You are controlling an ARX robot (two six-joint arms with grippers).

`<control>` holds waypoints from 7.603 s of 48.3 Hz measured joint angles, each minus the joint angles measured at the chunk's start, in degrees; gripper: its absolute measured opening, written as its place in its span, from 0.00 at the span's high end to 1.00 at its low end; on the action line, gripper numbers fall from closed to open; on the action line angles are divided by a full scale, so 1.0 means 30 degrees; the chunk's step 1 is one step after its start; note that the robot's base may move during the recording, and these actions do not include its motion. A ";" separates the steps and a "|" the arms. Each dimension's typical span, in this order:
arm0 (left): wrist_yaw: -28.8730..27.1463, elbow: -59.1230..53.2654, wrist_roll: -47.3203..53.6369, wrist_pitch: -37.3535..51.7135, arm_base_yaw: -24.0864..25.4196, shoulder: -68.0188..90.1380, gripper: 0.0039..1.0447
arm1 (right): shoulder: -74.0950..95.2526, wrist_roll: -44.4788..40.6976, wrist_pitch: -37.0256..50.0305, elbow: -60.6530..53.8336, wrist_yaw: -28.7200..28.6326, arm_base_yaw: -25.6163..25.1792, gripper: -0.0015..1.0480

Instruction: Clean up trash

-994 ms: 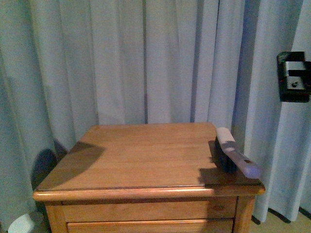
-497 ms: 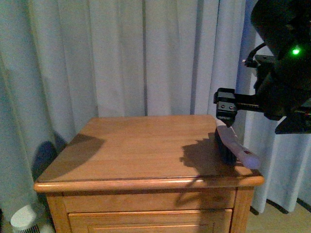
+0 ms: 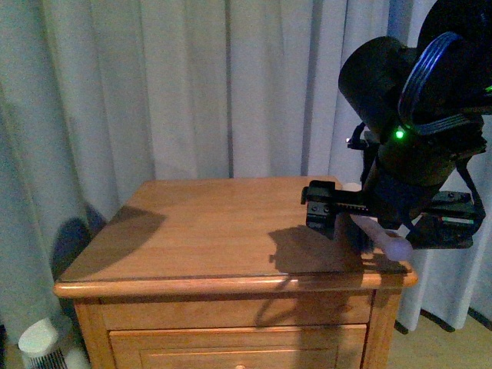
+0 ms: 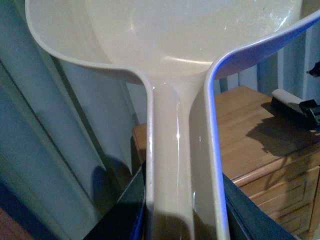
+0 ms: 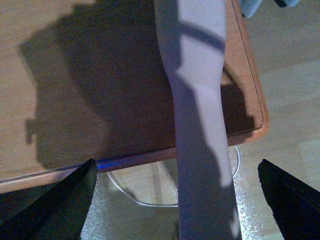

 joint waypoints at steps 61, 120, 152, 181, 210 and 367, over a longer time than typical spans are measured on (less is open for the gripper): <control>0.0000 0.0000 0.0000 0.0000 0.0000 0.0000 0.74 | -0.1268 -0.2732 0.3330 -0.1071 0.1851 0.0036 0.82; 0.0000 0.0000 0.0007 0.0000 0.0000 0.0000 0.74 | -2.3227 -0.6929 0.9143 -1.6808 0.9457 0.3730 0.82; 0.0000 0.0000 0.0007 0.0000 0.0000 0.0000 0.74 | -2.3205 -0.7176 0.9282 -1.6866 0.9610 0.3810 0.82; -0.0015 -0.0160 -0.0051 0.0073 -0.0109 -0.0036 0.75 | -2.3183 -0.7227 0.9362 -1.7041 0.9814 0.3847 0.82; -0.0051 -0.0168 -0.0058 0.0080 -0.0102 -0.0066 0.75 | -2.3183 -0.7249 0.9369 -1.7041 0.9668 0.3891 0.82; -0.0357 1.3537 1.4666 -0.9391 -0.0532 2.2331 0.75 | -2.3176 -0.7315 0.9362 -1.7063 0.9661 0.3883 0.82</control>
